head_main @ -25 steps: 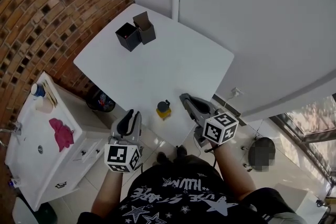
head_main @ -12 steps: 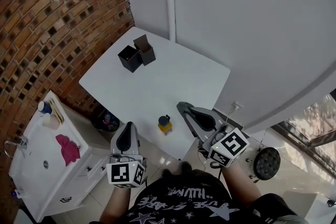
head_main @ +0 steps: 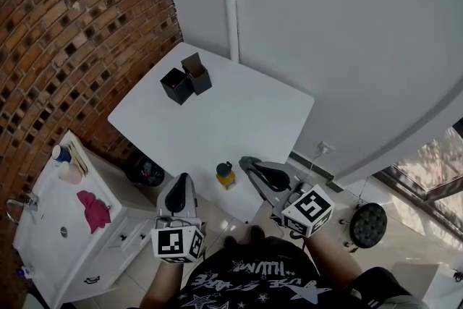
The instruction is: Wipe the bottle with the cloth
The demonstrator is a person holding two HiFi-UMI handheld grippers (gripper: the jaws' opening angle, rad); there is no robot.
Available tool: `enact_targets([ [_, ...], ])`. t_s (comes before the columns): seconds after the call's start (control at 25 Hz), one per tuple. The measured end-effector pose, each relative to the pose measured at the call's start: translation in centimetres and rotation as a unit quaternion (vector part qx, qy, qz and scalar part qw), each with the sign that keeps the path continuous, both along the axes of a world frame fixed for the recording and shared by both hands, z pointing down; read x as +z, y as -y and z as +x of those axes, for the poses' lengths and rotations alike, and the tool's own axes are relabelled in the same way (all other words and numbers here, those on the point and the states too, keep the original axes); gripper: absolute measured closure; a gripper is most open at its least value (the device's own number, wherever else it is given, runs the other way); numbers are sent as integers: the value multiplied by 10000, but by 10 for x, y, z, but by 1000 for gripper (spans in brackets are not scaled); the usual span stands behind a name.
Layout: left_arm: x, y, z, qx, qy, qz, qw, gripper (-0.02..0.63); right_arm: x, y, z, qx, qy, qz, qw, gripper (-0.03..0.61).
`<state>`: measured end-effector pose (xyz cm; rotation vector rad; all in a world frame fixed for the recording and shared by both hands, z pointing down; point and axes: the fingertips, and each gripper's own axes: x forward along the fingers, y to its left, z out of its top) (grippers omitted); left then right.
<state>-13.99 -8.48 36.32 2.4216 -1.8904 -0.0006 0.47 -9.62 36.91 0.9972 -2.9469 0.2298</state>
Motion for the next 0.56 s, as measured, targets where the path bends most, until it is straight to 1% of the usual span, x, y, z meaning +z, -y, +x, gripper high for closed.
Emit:
enact_targets([
  [0.12, -10, -3, 2, -14, -67, -52, 10000, 612, 4, -2, 0, -20, -102, -19, 9999, 545],
  [0.36, -9, -7, 0, -86, -112, -102, 9998, 612, 10, -6, -2, -38, -13, -168, 9999, 545],
  [0.56, -6, -12, 3, -13, -190, -43, 9998, 612, 6, -6, -1, -33, 94, -181, 9998, 545],
])
